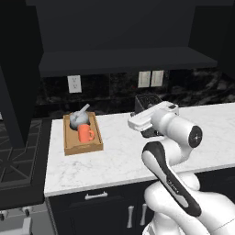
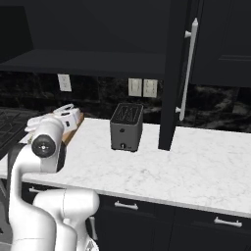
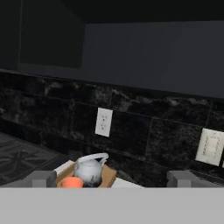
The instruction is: Pick the kettle from the counter and place it on the tray. Then pick the mug from the cabinet and place it on the tray. Then close the cabinet doors.
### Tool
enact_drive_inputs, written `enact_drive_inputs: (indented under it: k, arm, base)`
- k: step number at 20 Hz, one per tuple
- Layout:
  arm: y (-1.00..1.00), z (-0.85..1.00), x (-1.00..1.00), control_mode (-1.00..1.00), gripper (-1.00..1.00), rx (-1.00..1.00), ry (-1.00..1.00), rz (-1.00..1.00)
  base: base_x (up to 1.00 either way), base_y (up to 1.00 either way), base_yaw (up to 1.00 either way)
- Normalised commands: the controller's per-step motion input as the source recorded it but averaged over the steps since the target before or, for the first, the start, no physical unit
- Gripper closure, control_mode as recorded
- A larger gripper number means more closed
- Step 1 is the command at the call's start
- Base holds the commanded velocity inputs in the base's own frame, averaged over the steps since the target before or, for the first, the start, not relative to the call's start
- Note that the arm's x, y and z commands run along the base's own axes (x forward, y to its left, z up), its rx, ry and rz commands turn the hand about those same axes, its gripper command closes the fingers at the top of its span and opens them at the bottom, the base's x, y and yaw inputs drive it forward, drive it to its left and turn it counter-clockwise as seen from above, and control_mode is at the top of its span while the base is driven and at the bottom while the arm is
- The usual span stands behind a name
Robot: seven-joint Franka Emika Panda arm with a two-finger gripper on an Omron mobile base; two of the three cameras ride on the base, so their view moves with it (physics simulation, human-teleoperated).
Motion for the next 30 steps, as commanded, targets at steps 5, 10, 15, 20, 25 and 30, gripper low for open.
enact_drive_inputs:
  k: [5, 10, 15, 20, 25, 30]
  arm:
    - [-0.63, -0.12, -0.31, -1.0, -1.0, 0.0, -0.03, -0.06]
    - [-0.65, -0.39, -0.45, -1.0, -1.0, -0.01, -0.21, -0.09]
    - [-0.61, -0.91, -0.39, -1.0, -1.0, 0.0, -0.39, -0.11]
    - [-0.32, -1.0, -0.22, -1.0, -1.0, 0.0, -0.48, -0.17]
    - [-0.04, -0.84, -0.17, -1.0, -1.0, 0.0, -0.39, -0.23]
    - [0.02, -0.86, -0.04, -1.0, -1.0, 0.0, -0.27, -0.23]
  base:
    - [0.0, 0.0, 0.0]
    - [0.0, 0.0, 0.0]
    - [0.0, 0.0, 0.0]
    - [0.0, 0.0, 0.0]
    - [0.0, 0.0, 0.0]
    - [0.0, 0.0, 0.0]
